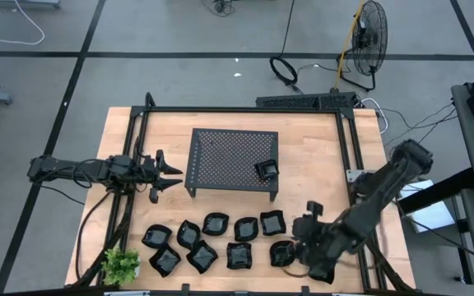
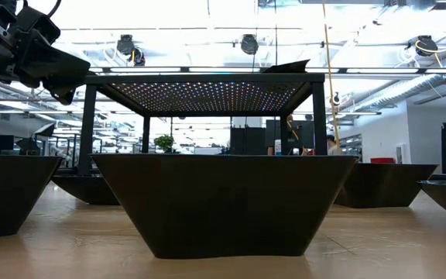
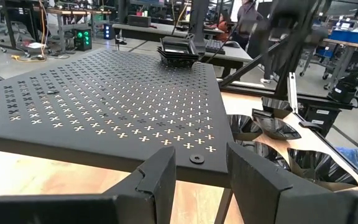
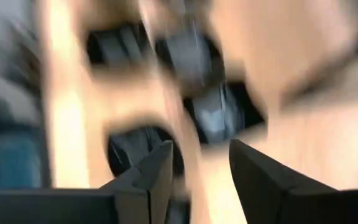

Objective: Pick & Place Mini shaped plates
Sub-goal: Stack the square plate onto the stacked square plate on the shelf

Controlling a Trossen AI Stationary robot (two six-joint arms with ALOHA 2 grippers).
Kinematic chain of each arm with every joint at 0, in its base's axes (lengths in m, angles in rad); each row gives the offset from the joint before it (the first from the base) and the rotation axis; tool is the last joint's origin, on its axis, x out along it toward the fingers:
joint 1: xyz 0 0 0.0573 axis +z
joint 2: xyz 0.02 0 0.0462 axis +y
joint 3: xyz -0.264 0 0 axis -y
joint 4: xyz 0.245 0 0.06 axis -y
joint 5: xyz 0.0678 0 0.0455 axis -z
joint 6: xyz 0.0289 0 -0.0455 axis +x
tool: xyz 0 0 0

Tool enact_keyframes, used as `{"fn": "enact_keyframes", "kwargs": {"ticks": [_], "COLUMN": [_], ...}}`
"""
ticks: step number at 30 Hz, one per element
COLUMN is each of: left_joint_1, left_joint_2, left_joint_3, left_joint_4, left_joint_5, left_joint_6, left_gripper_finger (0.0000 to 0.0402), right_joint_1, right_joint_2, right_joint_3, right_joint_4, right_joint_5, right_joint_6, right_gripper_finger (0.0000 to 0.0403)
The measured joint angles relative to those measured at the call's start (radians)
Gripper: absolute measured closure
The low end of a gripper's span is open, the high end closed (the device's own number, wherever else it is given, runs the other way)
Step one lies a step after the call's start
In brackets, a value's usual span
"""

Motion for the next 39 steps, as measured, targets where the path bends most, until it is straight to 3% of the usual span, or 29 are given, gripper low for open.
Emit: {"fn": "enact_keyframes", "kwargs": {"ticks": [5, 10, 21, 27, 39], "left_joint_1": [0.000, 0.000, 0.000, 0.000, 0.000], "left_joint_2": [0.000, 0.000, 0.000, 0.000, 0.000], "left_joint_3": [0.000, 0.000, 0.000, 0.000, 0.000], "left_joint_4": [0.000, 0.000, -0.001, 0.000, 0.000], "left_joint_5": [0.000, 0.000, 0.000, 0.000, 0.000], "left_joint_6": [0.000, 0.000, 0.000, 0.000, 0.000], "left_gripper_finger": [0.0256, 0.0256, 0.0256, 0.0256, 0.0256], "right_joint_1": [0.001, -0.024, -0.082, -0.086, -0.087], "right_joint_2": [0.129, 0.176, 0.158, 0.158, 0.158], "right_joint_3": [-0.081, -0.171, -0.317, -0.325, -0.325], "right_joint_4": [-0.073, 0.039, 0.302, 0.318, 0.309], "right_joint_5": [-0.283, -0.430, -0.454, -0.476, -0.483], "right_joint_6": [0.146, 0.147, 0.062, 0.038, 0.004], "right_gripper_finger": [0.0269, 0.0270, 0.0271, 0.0276, 0.0390]}}
